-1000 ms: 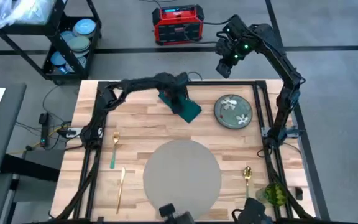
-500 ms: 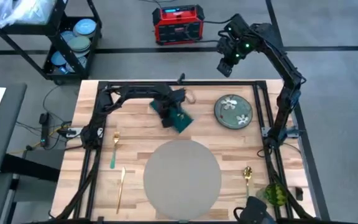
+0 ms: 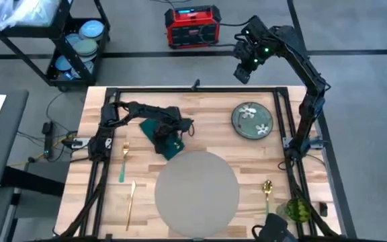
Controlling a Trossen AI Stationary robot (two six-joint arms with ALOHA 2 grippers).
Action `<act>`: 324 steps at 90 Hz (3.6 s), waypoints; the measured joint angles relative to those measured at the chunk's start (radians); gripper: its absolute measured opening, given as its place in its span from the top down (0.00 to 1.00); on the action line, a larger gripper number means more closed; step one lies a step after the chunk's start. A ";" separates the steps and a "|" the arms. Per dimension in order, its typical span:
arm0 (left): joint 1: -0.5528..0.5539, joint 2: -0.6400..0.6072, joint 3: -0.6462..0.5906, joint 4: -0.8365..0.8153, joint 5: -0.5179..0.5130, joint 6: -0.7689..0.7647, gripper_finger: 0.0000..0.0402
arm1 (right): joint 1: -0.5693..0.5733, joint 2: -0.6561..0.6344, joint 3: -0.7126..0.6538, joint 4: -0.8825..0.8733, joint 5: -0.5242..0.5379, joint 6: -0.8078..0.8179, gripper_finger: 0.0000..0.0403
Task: Set table place
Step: Fold the green napkin
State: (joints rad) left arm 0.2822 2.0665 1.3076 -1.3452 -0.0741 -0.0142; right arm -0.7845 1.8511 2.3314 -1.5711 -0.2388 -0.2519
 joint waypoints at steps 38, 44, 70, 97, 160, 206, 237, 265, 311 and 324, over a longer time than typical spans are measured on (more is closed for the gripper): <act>-0.038 -0.816 -0.525 0.666 -0.249 -0.885 1.00 | 0.000 0.000 0.000 0.000 0.000 0.000 0.84; -0.045 -0.935 -0.664 0.796 -0.337 -1.109 1.00 | 0.000 0.000 0.000 0.000 0.000 0.000 0.84; -0.015 -0.976 -0.851 0.997 -0.453 -1.318 1.00 | -0.001 0.000 0.000 0.000 0.000 0.008 0.84; 0.004 -0.704 -0.781 1.121 -0.242 -1.218 1.00 | -0.001 0.000 0.000 0.004 0.000 0.008 0.84; 0.071 -0.558 -0.554 0.351 -0.166 -0.741 1.00 | -0.003 0.000 0.000 0.021 0.000 0.007 0.84; -0.193 -0.768 -0.394 0.396 -0.422 -1.408 1.00 | -0.076 0.000 0.000 0.039 -0.001 -0.003 0.84; -0.459 -0.674 -0.415 0.367 -0.354 -1.725 1.00 | -0.163 0.000 0.000 0.052 -0.224 -0.034 0.84; -0.595 -0.660 -0.418 0.146 -0.286 -2.229 1.00 | -0.163 0.000 0.000 0.057 -0.234 -0.029 0.84; -0.614 -0.824 -0.419 0.015 -0.301 -2.360 1.00 | -0.044 0.128 0.001 0.180 -0.261 0.068 0.84; -0.655 -1.011 -0.419 -0.114 -0.390 -2.362 1.00 | 0.078 0.277 -0.001 0.189 -0.299 0.069 0.84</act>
State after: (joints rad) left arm -0.3729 1.0552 0.8891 -1.4596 -0.4638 -2.3765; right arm -0.7070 2.1279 2.3302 -1.3821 -0.5375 -0.1827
